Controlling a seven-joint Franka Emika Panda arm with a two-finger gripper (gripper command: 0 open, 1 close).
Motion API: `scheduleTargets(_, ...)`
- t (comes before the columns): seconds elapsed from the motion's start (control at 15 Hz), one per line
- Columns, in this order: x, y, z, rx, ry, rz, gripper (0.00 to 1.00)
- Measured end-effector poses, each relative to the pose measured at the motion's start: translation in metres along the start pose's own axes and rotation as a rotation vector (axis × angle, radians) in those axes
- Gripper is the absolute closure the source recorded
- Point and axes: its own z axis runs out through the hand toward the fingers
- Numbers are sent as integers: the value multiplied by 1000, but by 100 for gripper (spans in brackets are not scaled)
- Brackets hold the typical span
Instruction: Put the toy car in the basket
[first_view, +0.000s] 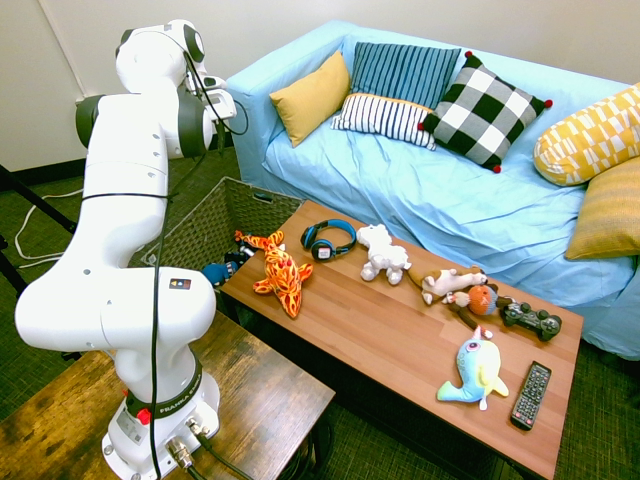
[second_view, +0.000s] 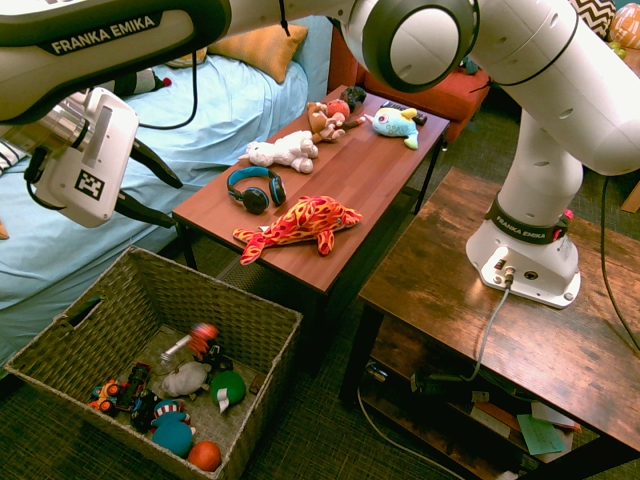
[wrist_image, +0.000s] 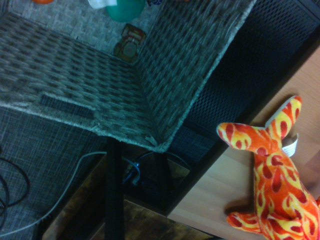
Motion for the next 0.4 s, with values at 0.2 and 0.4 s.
scheduleTargets(0.2,36,81,-43,95,32,100,0)
scheduleTargets(0.4,95,178,-50,230,2,197,0)
